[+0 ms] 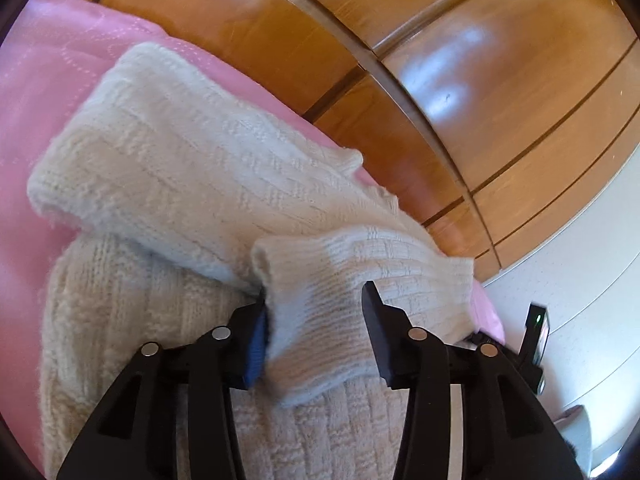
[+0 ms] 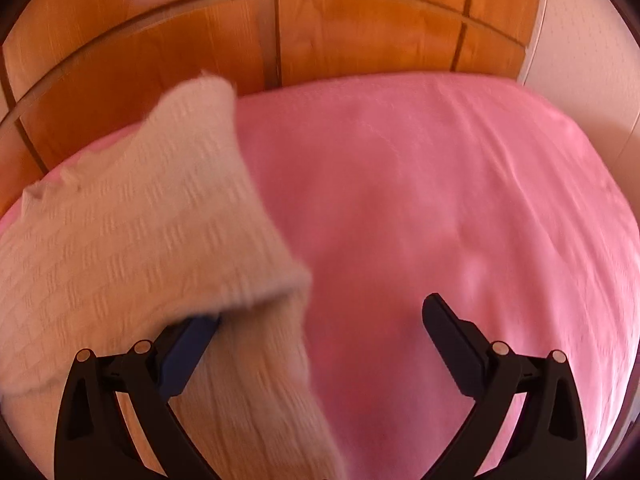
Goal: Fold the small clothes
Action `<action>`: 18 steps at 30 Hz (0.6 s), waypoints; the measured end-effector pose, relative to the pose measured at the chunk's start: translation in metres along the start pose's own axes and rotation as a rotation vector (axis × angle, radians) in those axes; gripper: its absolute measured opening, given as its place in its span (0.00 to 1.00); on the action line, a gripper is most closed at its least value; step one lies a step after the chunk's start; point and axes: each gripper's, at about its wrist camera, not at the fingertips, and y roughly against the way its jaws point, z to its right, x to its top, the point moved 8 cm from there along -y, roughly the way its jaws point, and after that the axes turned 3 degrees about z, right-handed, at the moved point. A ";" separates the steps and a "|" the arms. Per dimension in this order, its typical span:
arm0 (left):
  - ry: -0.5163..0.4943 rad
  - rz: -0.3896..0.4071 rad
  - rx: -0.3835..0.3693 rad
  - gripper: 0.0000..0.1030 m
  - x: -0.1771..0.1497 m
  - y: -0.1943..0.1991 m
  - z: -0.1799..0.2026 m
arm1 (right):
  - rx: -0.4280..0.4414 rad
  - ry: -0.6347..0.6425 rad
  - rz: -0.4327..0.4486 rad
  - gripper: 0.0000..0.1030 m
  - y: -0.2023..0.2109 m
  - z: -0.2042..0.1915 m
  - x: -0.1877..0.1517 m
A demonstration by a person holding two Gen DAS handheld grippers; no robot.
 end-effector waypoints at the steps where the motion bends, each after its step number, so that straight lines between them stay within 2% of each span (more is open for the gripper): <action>1: 0.002 0.000 -0.002 0.42 0.000 0.000 0.000 | -0.007 -0.018 0.020 0.98 -0.001 0.002 0.007; 5: 0.000 0.000 -0.002 0.42 -0.001 0.004 -0.003 | -0.108 -0.146 0.073 0.98 0.000 0.035 0.014; 8: -0.005 -0.006 0.002 0.42 0.000 0.003 -0.003 | -0.183 -0.287 0.028 0.98 -0.004 0.069 -0.004; 10: -0.006 -0.010 0.006 0.42 0.000 0.001 -0.003 | -0.163 -0.367 -0.005 0.98 -0.012 0.084 -0.019; 14: -0.022 -0.014 0.026 0.42 0.001 -0.001 -0.002 | -0.151 -0.274 -0.040 0.98 -0.018 0.073 -0.015; 18: -0.047 -0.017 0.051 0.42 0.001 -0.002 -0.001 | -0.107 -0.252 -0.045 0.98 -0.002 0.078 -0.023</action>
